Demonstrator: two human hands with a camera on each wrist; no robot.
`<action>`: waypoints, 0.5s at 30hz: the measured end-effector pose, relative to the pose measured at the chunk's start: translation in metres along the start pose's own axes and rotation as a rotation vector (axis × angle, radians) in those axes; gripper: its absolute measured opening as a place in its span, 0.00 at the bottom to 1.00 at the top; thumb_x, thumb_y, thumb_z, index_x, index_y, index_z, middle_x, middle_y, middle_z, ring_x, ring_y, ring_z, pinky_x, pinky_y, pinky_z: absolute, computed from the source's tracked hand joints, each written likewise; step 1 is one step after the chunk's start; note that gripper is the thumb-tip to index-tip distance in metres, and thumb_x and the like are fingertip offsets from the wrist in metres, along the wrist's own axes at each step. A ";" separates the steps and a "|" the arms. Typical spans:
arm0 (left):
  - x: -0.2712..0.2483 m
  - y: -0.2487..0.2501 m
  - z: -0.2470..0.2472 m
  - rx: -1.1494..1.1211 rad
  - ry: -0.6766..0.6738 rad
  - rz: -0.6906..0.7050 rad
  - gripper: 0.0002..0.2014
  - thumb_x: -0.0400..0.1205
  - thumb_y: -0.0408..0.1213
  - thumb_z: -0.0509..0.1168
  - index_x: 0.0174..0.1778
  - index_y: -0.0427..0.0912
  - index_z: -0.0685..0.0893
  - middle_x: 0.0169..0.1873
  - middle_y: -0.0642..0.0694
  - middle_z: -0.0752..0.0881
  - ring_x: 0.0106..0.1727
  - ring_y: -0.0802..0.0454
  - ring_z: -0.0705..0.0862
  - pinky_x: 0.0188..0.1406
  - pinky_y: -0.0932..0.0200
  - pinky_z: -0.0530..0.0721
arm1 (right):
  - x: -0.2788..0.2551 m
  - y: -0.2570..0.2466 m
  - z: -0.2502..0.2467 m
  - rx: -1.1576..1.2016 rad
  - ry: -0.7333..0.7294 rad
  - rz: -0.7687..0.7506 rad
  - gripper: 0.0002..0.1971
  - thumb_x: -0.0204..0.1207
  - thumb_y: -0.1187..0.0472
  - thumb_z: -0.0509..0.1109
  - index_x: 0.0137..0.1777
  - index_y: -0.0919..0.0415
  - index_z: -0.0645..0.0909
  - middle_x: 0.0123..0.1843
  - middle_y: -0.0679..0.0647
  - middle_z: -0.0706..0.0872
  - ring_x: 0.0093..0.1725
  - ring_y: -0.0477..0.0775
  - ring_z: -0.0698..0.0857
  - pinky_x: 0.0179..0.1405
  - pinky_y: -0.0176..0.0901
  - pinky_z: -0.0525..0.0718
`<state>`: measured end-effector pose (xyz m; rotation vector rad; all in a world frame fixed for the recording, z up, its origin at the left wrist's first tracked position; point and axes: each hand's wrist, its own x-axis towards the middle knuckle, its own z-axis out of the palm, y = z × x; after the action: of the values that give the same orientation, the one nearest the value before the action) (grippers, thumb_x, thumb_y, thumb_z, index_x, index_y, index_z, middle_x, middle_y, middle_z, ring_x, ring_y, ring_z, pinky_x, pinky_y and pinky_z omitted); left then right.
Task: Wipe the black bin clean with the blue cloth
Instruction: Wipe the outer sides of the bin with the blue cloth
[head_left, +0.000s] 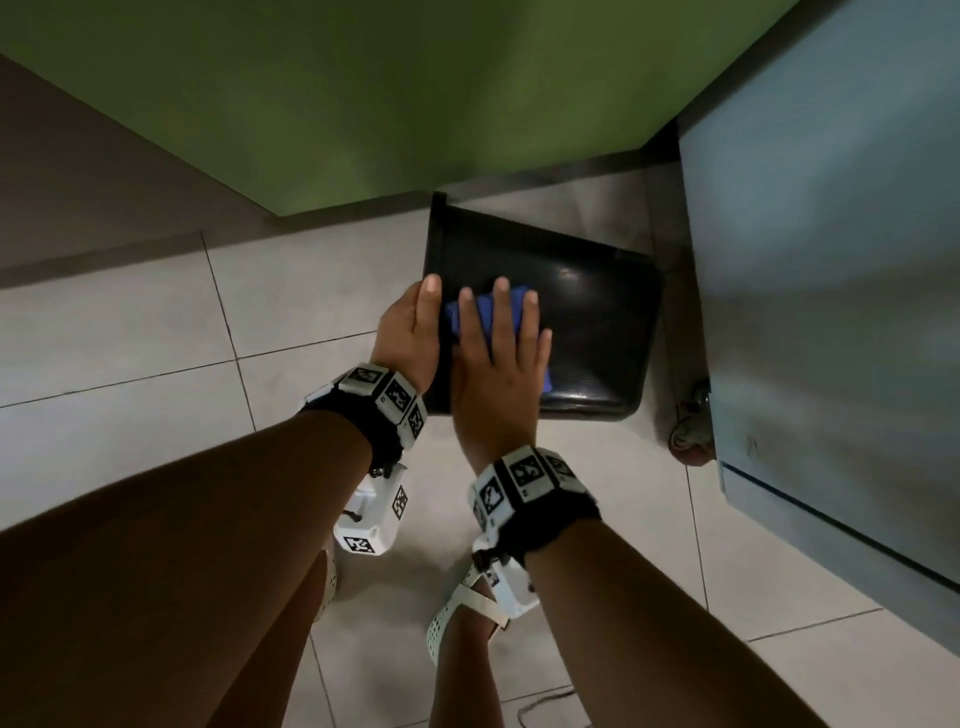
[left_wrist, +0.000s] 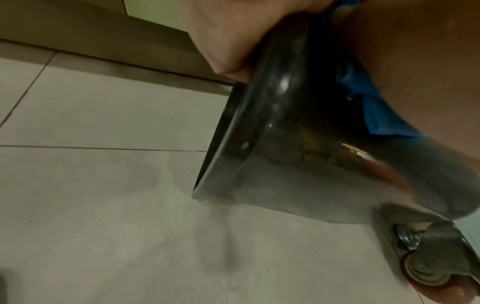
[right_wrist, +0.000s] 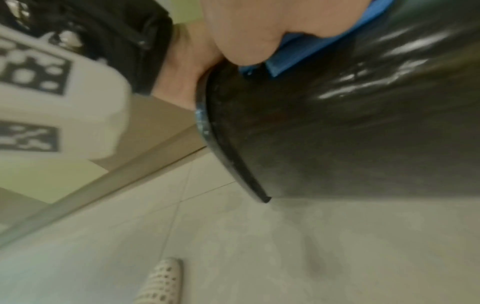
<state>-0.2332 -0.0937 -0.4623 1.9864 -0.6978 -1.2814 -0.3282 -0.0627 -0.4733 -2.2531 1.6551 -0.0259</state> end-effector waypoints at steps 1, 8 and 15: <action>-0.001 0.000 0.000 0.004 0.000 0.007 0.19 0.87 0.46 0.47 0.51 0.41 0.80 0.49 0.41 0.85 0.52 0.46 0.83 0.57 0.53 0.82 | 0.000 0.007 -0.003 -0.007 0.001 -0.044 0.29 0.77 0.47 0.51 0.78 0.54 0.56 0.80 0.61 0.57 0.79 0.67 0.53 0.72 0.65 0.52; -0.003 0.005 0.001 0.119 -0.008 0.017 0.21 0.87 0.47 0.45 0.54 0.38 0.79 0.48 0.46 0.82 0.51 0.52 0.80 0.54 0.60 0.77 | 0.023 0.099 -0.024 0.235 0.167 0.777 0.25 0.84 0.51 0.48 0.81 0.51 0.55 0.82 0.62 0.55 0.80 0.68 0.55 0.77 0.63 0.57; 0.003 0.013 -0.004 -0.049 -0.081 -0.073 0.13 0.87 0.44 0.49 0.47 0.41 0.75 0.38 0.51 0.79 0.39 0.58 0.79 0.38 0.67 0.77 | 0.023 0.108 -0.023 0.359 0.226 0.930 0.24 0.85 0.53 0.48 0.81 0.53 0.54 0.81 0.62 0.59 0.76 0.69 0.63 0.73 0.61 0.65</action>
<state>-0.2297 -0.1032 -0.4523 1.9456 -0.6309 -1.4152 -0.4254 -0.1178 -0.4869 -1.1089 2.4213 -0.3233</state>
